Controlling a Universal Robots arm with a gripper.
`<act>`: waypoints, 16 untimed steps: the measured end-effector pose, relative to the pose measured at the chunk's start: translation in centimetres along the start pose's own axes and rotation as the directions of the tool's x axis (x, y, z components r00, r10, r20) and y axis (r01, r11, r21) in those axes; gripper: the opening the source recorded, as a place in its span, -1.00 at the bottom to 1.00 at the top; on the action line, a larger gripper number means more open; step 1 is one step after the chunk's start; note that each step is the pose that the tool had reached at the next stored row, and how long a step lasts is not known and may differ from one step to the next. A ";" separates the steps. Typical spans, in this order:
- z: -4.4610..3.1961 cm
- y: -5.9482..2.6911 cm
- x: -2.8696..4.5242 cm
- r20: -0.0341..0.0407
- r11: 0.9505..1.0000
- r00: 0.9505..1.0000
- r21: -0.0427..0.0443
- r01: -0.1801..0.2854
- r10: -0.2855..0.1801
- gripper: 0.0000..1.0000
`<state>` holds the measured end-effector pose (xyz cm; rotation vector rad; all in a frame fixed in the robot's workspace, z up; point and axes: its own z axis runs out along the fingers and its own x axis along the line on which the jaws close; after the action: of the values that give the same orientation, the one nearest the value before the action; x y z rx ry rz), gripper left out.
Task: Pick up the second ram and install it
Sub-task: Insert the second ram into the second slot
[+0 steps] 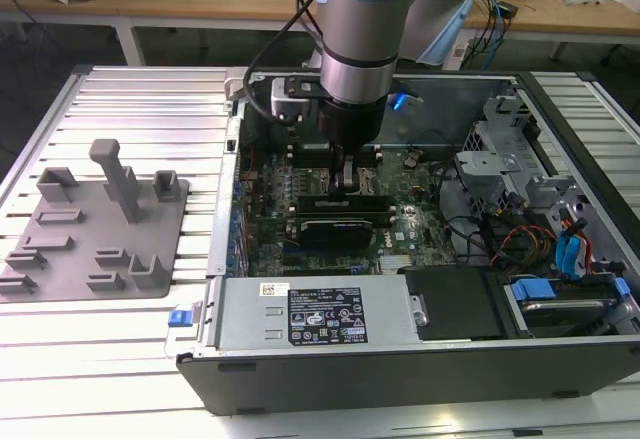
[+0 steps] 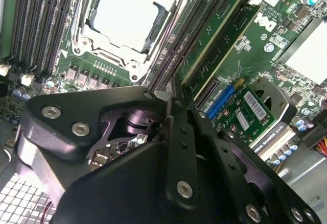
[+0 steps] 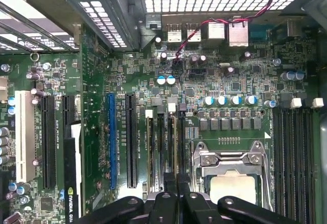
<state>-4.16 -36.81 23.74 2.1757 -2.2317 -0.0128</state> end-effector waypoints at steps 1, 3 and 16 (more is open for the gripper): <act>0.00 0.00 0.00 0.000 1.000 1.000 0.000 0.000 0.000 -0.81; 0.01 0.01 -0.02 0.000 1.000 1.000 0.000 0.000 0.000 -0.81; 0.12 0.00 -0.04 0.002 1.000 1.000 0.000 0.002 -0.002 -0.81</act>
<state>-4.16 -36.77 23.62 2.1795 -2.2303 -0.0155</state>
